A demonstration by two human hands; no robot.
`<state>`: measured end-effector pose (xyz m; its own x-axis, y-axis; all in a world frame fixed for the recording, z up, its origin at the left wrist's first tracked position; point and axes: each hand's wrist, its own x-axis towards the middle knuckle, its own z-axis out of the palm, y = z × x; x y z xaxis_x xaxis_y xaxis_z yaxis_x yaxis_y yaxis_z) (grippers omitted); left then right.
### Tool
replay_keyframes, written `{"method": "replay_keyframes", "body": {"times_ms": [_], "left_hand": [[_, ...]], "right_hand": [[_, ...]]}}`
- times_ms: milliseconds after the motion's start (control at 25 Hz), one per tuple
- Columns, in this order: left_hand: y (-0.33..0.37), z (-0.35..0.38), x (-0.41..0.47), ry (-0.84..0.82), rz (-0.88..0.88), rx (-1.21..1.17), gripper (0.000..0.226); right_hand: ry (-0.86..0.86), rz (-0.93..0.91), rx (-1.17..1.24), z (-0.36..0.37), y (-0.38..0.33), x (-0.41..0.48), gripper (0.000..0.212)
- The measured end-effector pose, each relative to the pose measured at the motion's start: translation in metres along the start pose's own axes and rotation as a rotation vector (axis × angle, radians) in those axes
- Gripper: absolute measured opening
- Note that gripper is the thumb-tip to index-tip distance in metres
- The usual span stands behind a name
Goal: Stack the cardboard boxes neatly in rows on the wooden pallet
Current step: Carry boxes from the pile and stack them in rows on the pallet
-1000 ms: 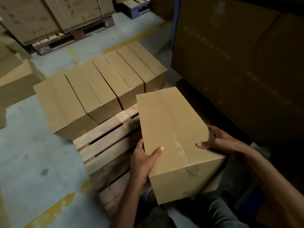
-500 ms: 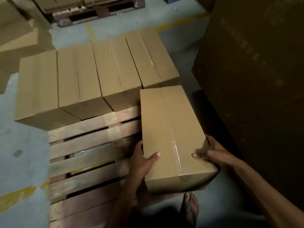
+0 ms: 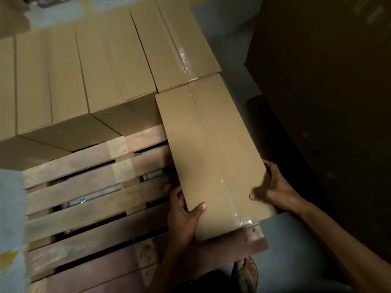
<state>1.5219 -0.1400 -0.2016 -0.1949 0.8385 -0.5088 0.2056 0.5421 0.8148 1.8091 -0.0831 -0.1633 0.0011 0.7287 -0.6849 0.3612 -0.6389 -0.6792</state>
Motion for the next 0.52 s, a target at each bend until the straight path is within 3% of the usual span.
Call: {"method": "replay_keyframes", "body": {"times_ms": [160,280,520], "left_hand": [[-0.012,0.012,0.025,0.008,0.033,0.031,0.068],[-0.004,0.011,0.045,0.013,0.069,0.105,0.073],[0.005,0.010,0.062,0.047,0.107,0.147,0.069]], "right_hand": [[0.027,0.020,0.005,0.004,0.008,0.024,0.122],[0.065,0.009,0.019,0.007,0.000,0.032,0.101],[0.132,0.009,-0.126,0.008,-0.004,0.043,0.087]]}}
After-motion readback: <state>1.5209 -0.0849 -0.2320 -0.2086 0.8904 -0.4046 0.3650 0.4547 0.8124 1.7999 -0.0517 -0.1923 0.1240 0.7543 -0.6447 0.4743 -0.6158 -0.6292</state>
